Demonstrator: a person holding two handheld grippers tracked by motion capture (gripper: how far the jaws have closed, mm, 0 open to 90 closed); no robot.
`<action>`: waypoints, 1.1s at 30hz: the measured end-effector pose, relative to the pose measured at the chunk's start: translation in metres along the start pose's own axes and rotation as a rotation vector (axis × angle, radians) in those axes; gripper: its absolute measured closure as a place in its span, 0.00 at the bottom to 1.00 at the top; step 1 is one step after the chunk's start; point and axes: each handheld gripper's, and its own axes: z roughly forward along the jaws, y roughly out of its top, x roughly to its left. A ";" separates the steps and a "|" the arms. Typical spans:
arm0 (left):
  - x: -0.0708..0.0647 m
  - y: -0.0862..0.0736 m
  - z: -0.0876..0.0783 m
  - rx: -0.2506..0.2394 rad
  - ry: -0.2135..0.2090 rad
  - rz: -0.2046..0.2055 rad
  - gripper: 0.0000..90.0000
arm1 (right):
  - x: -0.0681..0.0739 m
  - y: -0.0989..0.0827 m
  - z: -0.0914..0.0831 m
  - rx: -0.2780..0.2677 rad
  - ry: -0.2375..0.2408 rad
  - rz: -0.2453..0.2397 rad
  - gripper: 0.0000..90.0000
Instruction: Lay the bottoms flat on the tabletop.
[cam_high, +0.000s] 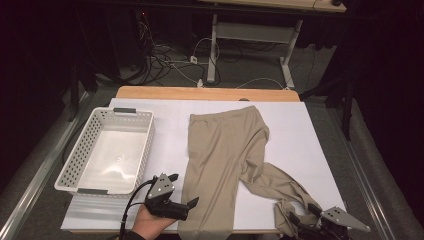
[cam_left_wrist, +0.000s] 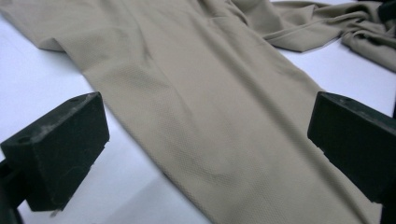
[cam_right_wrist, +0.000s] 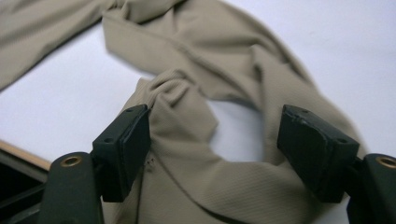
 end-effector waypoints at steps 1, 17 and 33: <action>0.001 0.000 0.000 -0.002 -0.006 -0.009 0.00 | 0.001 -0.001 0.002 0.010 0.011 0.000 0.31; -0.003 -0.002 -0.001 -0.001 -0.031 0.026 0.00 | 0.041 -0.005 0.001 0.023 0.154 -0.146 0.94; -0.003 -0.002 0.000 0.001 -0.035 0.034 0.00 | 0.097 -0.003 -0.001 0.005 0.292 -0.209 0.69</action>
